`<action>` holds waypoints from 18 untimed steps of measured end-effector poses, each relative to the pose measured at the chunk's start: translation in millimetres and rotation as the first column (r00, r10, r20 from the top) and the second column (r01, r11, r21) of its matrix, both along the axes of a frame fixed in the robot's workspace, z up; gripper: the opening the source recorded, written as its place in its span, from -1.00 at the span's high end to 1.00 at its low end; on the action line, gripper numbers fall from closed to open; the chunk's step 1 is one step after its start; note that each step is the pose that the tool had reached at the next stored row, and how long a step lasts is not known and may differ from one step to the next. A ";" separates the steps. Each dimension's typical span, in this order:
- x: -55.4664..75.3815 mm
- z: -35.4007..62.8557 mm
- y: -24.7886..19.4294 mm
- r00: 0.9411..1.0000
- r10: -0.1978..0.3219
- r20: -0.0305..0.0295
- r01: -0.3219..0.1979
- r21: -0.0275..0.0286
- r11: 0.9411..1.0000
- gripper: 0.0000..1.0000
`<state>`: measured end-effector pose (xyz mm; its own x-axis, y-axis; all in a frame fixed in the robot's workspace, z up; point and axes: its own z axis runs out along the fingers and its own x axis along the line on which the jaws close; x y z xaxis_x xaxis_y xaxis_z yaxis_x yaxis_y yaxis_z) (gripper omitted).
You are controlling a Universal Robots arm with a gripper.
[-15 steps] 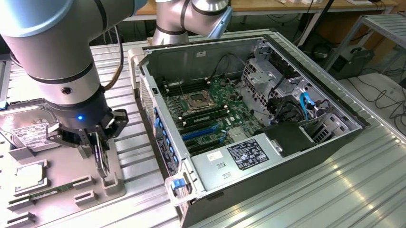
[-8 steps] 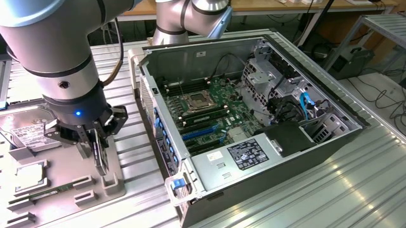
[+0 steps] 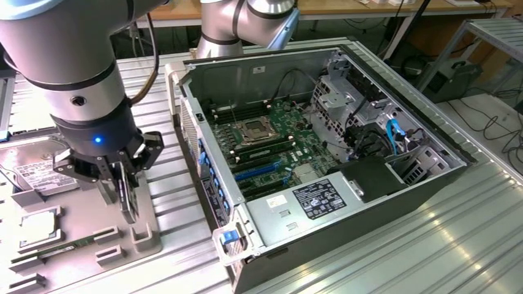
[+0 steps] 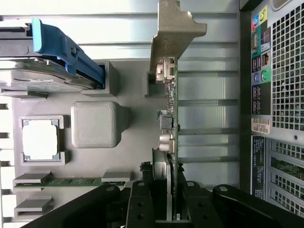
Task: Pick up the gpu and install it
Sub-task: 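Pick up the gpu and move the gpu toward the slot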
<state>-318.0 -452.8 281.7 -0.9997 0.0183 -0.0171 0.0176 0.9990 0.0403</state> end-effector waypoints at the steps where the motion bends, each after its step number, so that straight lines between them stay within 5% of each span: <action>1: 0.0 1.1 0.0 1.000 0.000 0.000 0.000 0.000 1.000 0.44; 2: 0.0 1.8 0.0 1.000 0.000 0.000 0.000 0.000 1.000 0.44; 8: 0.0 63.5 -0.1 1.000 0.000 0.000 0.000 0.000 1.000 0.44; 18: 0.4 133.0 -0.3 1.000 0.000 0.000 0.000 0.000 1.000 0.44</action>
<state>-317.7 -453.1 414.7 -0.9997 0.0183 -0.0171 0.0176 0.9990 0.0403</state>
